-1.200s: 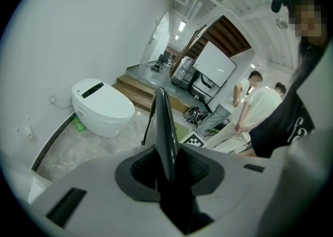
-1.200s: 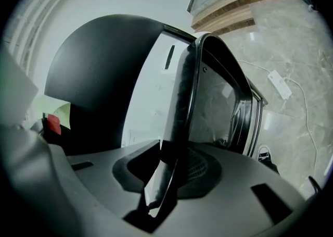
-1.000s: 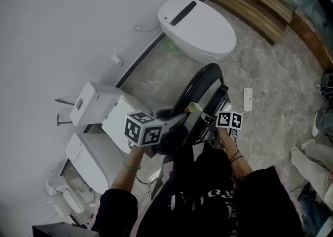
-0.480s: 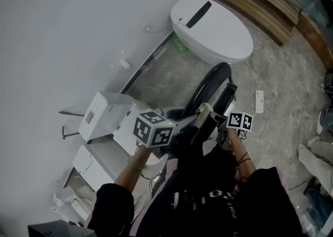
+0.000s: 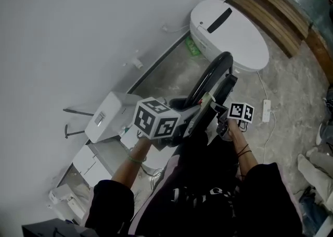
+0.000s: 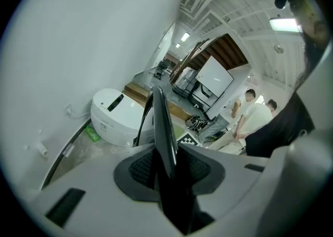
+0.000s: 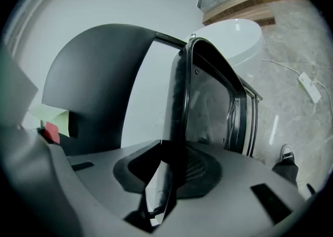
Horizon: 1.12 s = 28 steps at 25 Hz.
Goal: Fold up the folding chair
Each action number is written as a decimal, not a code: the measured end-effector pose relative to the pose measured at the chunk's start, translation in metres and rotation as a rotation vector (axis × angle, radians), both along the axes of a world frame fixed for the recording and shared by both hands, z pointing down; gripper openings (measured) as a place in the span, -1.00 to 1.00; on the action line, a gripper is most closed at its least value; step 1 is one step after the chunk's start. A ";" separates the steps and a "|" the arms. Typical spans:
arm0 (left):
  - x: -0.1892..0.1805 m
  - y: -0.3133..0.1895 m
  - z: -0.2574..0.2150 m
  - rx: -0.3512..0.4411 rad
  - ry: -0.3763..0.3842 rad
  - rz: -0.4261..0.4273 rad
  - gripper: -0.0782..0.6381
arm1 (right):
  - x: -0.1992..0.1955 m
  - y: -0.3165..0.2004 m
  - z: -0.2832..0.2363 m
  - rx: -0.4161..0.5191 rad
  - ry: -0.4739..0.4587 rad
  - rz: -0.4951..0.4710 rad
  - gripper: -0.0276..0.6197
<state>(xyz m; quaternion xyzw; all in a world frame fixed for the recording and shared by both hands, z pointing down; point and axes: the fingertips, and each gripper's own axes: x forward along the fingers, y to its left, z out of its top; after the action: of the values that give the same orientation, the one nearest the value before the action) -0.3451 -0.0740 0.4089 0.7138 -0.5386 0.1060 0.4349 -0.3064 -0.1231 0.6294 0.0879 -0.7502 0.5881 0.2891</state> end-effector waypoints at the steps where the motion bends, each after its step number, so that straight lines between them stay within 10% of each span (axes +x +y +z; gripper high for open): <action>1: -0.011 0.003 -0.002 0.003 -0.005 -0.016 -0.49 | -0.013 0.002 -0.002 0.001 -0.003 -0.011 -0.64; 16: -0.160 -0.013 -0.014 -0.033 -0.124 -0.224 -0.50 | -0.199 -0.013 -0.009 -0.039 -0.073 -0.216 -0.63; 28: -0.274 -0.070 -0.008 -0.121 -0.078 -0.446 -0.50 | -0.311 -0.065 -0.002 -0.077 -0.016 -0.414 -0.64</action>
<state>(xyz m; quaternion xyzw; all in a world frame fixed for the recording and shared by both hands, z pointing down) -0.6186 -0.1437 0.4008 0.5451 -0.6921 0.0667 0.4683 -0.6172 -0.1879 0.6276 -0.0838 -0.7315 0.5451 0.4010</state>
